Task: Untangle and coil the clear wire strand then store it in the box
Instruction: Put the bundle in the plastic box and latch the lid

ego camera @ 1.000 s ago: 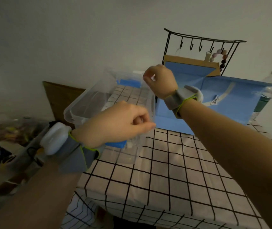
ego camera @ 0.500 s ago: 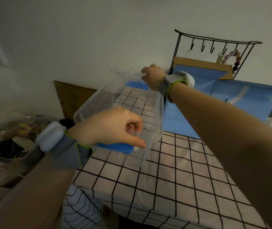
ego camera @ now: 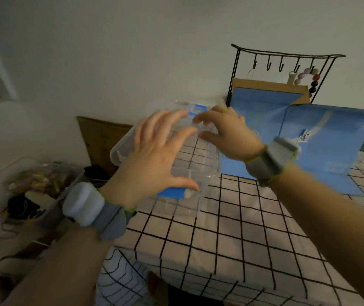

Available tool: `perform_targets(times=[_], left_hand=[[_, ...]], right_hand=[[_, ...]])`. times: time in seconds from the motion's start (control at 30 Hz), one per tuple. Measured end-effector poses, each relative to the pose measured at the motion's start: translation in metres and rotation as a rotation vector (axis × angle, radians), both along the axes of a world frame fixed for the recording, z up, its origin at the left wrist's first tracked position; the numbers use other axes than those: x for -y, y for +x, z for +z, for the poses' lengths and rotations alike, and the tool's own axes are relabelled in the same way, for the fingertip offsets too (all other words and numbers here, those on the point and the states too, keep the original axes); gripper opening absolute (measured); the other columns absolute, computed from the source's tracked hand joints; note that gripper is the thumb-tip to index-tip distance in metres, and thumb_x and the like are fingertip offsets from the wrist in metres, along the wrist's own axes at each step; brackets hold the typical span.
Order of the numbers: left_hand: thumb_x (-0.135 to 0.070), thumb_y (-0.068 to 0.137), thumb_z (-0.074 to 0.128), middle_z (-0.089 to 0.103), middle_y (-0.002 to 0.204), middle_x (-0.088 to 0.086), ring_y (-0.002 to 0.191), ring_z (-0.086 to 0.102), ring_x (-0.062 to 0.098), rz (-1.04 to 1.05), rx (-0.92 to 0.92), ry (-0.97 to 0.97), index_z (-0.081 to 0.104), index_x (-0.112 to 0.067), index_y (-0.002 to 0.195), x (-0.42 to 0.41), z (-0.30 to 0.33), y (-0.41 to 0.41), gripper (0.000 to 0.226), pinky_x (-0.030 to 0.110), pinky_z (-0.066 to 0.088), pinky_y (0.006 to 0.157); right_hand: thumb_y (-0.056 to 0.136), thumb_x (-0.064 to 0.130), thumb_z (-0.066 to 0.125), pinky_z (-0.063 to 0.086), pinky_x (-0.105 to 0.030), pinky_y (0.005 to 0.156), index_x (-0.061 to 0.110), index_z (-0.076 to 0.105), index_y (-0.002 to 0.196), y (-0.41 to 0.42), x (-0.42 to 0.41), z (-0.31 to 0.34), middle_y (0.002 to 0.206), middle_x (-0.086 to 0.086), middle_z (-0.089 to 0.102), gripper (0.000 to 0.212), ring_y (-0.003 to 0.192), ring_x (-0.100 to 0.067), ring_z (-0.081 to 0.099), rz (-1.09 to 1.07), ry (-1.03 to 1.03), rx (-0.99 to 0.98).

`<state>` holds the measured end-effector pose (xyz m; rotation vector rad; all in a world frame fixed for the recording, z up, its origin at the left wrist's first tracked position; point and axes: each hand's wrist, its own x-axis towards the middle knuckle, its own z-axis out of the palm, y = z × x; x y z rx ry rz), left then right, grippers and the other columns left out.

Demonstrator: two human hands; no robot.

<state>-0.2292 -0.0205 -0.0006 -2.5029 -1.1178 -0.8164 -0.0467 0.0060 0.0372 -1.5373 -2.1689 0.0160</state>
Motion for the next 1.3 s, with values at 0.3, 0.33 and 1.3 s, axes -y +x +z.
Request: perform_targets(times=[0.3, 0.33, 1.3], left_hand=[[-0.059, 0.074, 0.047, 0.067, 0.111, 0.007, 0.106, 0.058, 0.024, -0.022, -0.003, 0.066, 0.062, -0.013, 0.114, 0.009, -0.004, -0.026, 0.062, 0.036, 0.029, 0.097], [-0.055, 0.077, 0.048, 0.068, 0.107, 0.006, 0.1, 0.063, 0.026, -0.04, 0.012, 0.053, 0.064, -0.013, 0.111, 0.012, -0.004, -0.028, 0.056, 0.035, 0.036, 0.092], [-0.046, 0.08, 0.049, 0.063, 0.092, 0.006, 0.087, 0.048, 0.008, -0.131, 0.227, -0.151, 0.068, -0.01, 0.102, 0.017, -0.008, -0.042, 0.047, 0.02, 0.034, 0.077]], right_hand=[[0.084, 0.025, 0.063, 0.038, -0.048, 0.092, 0.022, 0.061, 0.111, -0.015, 0.062, -0.023, 0.097, 0.007, 0.047, 0.028, 0.096, -0.02, 0.046, 0.183, 0.048, -0.118], [0.084, 0.027, 0.061, 0.039, -0.049, 0.091, 0.022, 0.061, 0.11, -0.016, 0.063, -0.023, 0.097, 0.007, 0.048, 0.027, 0.093, -0.017, 0.044, 0.19, 0.044, -0.135], [0.079, 0.043, 0.066, 0.029, -0.025, 0.065, 0.01, 0.057, 0.093, -0.033, 0.059, -0.029, 0.083, 0.002, 0.047, 0.037, 0.075, -0.013, 0.043, 0.185, 0.118, 0.036]])
